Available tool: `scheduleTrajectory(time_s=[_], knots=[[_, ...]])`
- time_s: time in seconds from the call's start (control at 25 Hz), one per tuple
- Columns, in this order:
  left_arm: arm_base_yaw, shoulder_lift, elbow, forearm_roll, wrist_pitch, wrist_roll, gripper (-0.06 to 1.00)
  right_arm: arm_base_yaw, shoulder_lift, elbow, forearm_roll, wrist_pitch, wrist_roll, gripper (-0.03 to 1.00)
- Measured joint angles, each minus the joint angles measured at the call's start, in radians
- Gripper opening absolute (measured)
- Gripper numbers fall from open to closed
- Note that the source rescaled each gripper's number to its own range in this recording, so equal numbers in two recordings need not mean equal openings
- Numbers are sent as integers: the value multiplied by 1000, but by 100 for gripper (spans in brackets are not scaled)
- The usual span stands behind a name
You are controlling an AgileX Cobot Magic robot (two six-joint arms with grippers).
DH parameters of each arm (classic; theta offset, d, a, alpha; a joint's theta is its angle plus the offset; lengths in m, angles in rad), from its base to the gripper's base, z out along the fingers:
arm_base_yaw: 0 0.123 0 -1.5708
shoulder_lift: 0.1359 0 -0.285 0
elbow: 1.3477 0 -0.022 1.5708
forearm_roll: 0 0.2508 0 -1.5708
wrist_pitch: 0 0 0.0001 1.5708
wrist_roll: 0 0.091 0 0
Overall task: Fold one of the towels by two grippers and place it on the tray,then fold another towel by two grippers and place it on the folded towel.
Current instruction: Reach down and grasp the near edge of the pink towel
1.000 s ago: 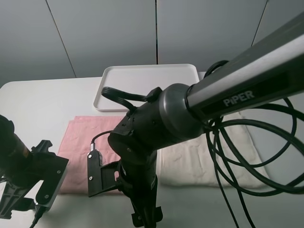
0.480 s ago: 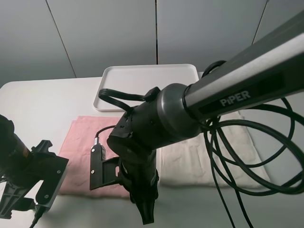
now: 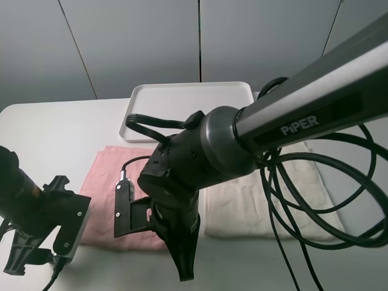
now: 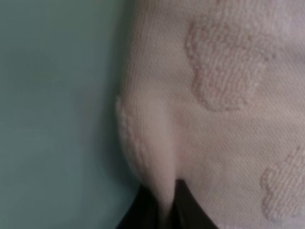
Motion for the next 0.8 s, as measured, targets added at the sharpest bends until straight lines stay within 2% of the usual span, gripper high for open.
scheduleTrajectory(time_s=[0.2, 0.28, 0.36, 0.56, 0.6, 0.8], knots=[[0, 0, 0, -7, -7, 2, 98, 0, 0, 0, 0, 0, 5, 1], [0, 0, 0, -11, -18, 2, 90, 0, 0, 0, 0, 0, 7, 1], [0, 0, 0, -15, -32, 2, 72, 0, 0, 0, 0, 0, 20, 1], [0, 2, 0, -10, -84, 4, 14, 0, 0, -1, 0, 0, 81, 1], [0, 2, 0, -10, -84, 5, 7, 0, 0, -1, -2, 0, 95, 1], [0, -11, 0, -10, -101, -55, 5, 0, 0, -1, -30, -2, 215, 1]])
